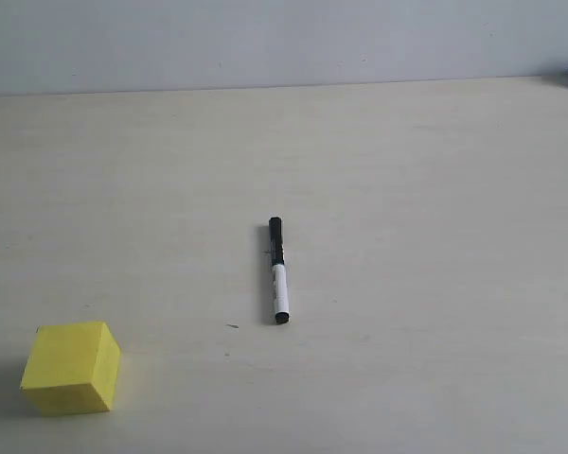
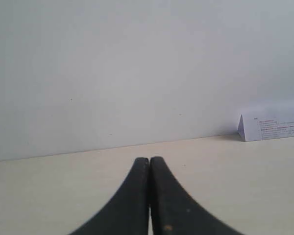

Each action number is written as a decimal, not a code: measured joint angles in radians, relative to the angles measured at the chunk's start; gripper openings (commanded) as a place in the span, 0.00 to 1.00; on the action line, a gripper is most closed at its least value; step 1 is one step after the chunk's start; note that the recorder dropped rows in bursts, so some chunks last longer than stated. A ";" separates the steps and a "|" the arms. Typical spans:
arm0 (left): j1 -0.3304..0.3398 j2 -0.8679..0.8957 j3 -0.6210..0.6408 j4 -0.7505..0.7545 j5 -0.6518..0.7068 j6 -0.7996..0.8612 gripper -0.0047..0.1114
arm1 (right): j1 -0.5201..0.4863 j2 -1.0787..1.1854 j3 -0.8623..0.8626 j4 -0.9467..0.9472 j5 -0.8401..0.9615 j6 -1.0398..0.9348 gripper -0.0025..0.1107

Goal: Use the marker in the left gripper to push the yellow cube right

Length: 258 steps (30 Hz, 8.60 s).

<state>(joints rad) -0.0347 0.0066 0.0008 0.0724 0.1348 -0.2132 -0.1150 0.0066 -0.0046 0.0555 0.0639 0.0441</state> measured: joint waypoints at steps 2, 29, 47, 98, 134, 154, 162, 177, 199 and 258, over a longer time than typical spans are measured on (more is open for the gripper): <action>0.000 0.000 0.000 0.000 0.000 0.000 0.04 | 0.000 0.000 0.000 0.000 0.000 0.000 0.02; 0.000 -0.003 0.002 -0.051 -1.067 -0.307 0.04 | 0.000 0.000 0.000 0.000 0.000 0.000 0.02; -0.012 0.759 -0.692 1.188 -0.573 -1.430 0.04 | 0.000 0.000 0.000 0.000 0.000 0.000 0.02; -0.657 2.121 -1.578 -0.296 0.833 -0.225 0.47 | 0.000 0.000 0.000 0.000 0.000 0.000 0.02; -0.668 2.135 -1.613 -0.374 0.748 0.186 0.47 | 0.000 0.000 0.000 0.000 0.000 0.000 0.02; -0.668 2.137 -1.613 -0.411 0.687 0.186 0.47 | 0.000 0.000 0.000 0.000 0.000 0.000 0.02; -0.668 2.139 -1.613 -0.396 0.684 0.186 0.47 | 0.000 0.000 0.000 0.000 0.000 0.000 0.02; -0.700 2.139 -1.702 -0.155 0.863 -0.144 0.47 | 0.000 0.000 0.000 0.000 0.000 0.000 0.02; -0.827 2.141 -1.666 -0.081 0.875 -0.335 0.49 | 0.000 0.000 0.000 0.000 0.000 0.000 0.02; -0.849 1.842 -1.544 0.023 0.953 0.337 0.04 | 0.000 0.000 0.000 0.000 0.000 0.000 0.02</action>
<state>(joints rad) -0.8840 1.8487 -1.5433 0.0954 1.0878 0.1234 -0.1150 0.0066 -0.0046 0.0555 0.0639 0.0441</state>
